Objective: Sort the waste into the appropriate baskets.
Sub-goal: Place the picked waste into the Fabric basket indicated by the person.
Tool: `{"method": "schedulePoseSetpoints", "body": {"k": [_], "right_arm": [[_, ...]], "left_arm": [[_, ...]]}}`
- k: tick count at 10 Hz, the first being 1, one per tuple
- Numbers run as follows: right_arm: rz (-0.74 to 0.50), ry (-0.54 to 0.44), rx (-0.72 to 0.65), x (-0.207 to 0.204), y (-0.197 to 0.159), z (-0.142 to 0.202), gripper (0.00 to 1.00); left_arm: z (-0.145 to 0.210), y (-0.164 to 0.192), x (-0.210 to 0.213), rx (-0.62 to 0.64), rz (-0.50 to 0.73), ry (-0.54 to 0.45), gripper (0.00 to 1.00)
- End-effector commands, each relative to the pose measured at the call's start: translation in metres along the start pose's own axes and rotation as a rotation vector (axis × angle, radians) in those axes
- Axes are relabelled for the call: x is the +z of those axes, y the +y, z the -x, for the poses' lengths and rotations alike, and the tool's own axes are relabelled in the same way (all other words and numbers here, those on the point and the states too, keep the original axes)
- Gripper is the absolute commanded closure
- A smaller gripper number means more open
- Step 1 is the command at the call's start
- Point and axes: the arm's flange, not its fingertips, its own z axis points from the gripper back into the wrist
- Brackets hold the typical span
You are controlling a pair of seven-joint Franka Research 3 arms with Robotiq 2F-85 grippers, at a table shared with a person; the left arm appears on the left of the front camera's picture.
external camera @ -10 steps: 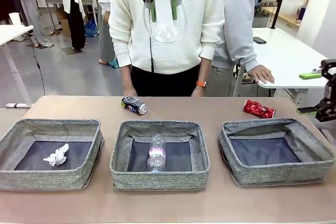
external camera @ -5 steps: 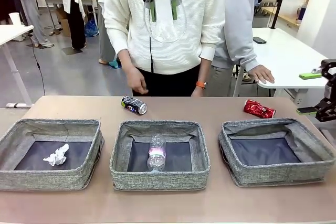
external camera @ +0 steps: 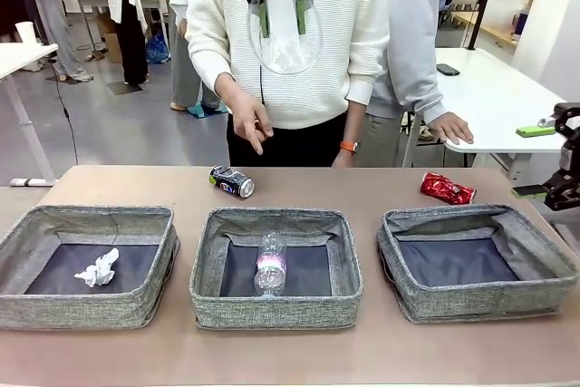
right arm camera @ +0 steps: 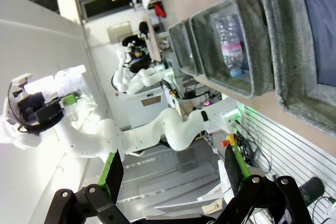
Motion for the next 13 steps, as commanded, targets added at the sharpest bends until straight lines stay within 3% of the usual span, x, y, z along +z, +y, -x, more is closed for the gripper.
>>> {"method": "schedulePoseSetpoints", "body": {"k": [1,10,12,13], "right_arm": [[0.004,0.01,-0.017,0.002,0.003,0.001,0.0],[0.004,0.01,-0.017,0.002,0.003,0.001,0.0],[0.004,0.01,-0.017,0.002,0.003,0.001,0.0],[0.004,0.01,-0.017,0.002,0.003,0.001,0.0]], "left_arm": [[0.001,0.0,0.002,0.001,0.012,0.008,0.61],[0.0,0.0,0.0,0.0,0.0,0.0,0.61],[0.045,0.007,-0.105,-0.108,0.059,0.009,0.61],[0.062,0.006,-0.162,-0.059,0.053,-0.038,0.61]]}}
